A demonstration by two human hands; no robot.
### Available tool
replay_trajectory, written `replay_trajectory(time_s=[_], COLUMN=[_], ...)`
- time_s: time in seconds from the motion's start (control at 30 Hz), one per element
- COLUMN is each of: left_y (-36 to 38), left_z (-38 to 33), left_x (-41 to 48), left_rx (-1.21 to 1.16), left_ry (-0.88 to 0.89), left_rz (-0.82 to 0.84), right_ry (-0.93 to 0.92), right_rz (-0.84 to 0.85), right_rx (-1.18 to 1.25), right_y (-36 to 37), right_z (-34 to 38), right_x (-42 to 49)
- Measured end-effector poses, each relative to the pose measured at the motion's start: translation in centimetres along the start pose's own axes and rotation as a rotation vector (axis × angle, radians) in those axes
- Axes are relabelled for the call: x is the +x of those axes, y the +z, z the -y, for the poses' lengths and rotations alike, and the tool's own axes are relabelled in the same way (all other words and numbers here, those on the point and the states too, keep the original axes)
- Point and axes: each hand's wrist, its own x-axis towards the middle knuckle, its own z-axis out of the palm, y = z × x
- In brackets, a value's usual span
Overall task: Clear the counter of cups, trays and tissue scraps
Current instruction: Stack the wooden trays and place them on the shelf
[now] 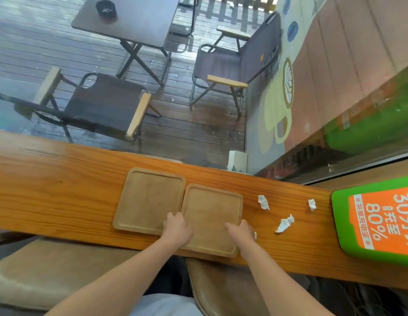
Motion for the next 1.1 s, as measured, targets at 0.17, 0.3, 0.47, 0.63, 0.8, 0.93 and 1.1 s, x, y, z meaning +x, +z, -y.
replay_trajectory(time_s=[0.17, 0.3, 0.47, 0.63, 0.8, 0.93, 1.1], left_y=[0.3, 0.0, -0.3, -0.6, -1.3, -0.9, -0.4], left_z=[0.0, 0.2, 0.7, 1.4, 2.5, 2.4, 1.8], left_x=[0.2, 0.8, 0.9, 0.6, 1.3, 1.6, 1.5], left_rx=[-0.027, -0.141, -0.335, -0.407, -0.474, -0.522, -0.507], left_ry=[-0.01, -0.015, -0.032, -0.026, -0.086, -0.114, -0.116], left_rz=[-0.004, 0.023, -0.015, -0.045, -0.036, -0.022, 0.007], right_ry=[0.047, 0.085, 0.105, 0.131, 0.136, 0.129, 0.131], right_rz=[0.047, 0.061, 0.126, 0.163, 0.205, 0.215, 0.187], right_rx=[0.131, 0.234, 0.312, 0.325, 0.353, 0.375, 0.38], right_y=[-0.3, -0.7, -1.1, -1.6, -1.5, -1.7, -2.7], right_z=[-0.4, -0.3, -0.4, -0.3, -0.4, -0.8, -1.5], right_x=[0.4, 0.4, 0.8, 0.9, 0.9, 0.9, 1.6])
